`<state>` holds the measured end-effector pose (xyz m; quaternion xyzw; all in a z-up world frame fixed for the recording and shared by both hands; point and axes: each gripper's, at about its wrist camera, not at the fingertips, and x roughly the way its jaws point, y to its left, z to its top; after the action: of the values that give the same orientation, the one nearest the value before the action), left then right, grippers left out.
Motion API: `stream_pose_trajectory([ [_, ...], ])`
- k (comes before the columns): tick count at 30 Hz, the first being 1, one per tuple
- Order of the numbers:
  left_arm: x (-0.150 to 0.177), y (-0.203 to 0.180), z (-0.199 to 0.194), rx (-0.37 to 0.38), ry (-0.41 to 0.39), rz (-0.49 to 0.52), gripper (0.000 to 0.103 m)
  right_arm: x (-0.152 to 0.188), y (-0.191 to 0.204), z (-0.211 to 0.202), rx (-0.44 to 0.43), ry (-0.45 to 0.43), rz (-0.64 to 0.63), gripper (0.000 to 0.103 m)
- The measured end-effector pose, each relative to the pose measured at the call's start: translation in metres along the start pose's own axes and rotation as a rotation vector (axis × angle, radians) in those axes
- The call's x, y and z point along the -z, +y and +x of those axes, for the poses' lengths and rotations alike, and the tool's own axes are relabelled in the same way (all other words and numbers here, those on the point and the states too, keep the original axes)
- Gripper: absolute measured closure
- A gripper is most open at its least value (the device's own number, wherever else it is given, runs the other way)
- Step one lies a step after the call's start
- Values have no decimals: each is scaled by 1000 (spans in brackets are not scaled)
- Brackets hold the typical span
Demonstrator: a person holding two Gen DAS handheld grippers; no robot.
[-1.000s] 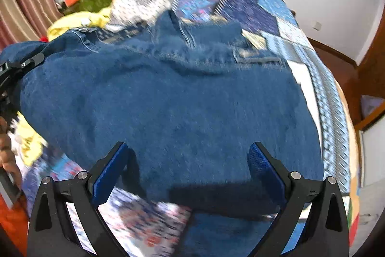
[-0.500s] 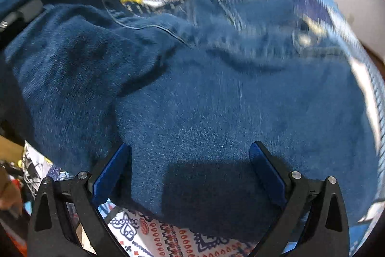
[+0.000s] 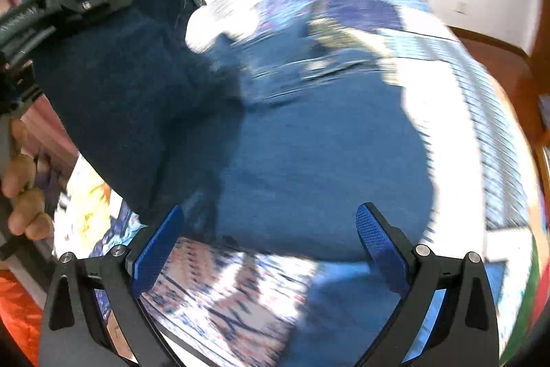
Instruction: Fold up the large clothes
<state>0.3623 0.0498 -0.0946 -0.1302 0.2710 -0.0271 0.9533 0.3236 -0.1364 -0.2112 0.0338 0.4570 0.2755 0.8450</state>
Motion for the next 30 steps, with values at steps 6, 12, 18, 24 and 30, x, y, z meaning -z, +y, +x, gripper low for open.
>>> stream_pose_trajectory([
  [6,33,-88,45,83,113,192,80,23,-59,-49,150,-84,152,3],
  [12,93,-128,92,119,316,328,80,44,-100,-68,264,-82,229,3],
  [18,124,-124,94,116,421,423,74,58,-120,-81,272,-81,272,3],
  [24,121,-113,67,201,471,392,38,52,-119,-83,268,-97,275,3],
  [30,110,-93,27,254,434,306,36,41,-109,-93,259,-147,243,3],
])
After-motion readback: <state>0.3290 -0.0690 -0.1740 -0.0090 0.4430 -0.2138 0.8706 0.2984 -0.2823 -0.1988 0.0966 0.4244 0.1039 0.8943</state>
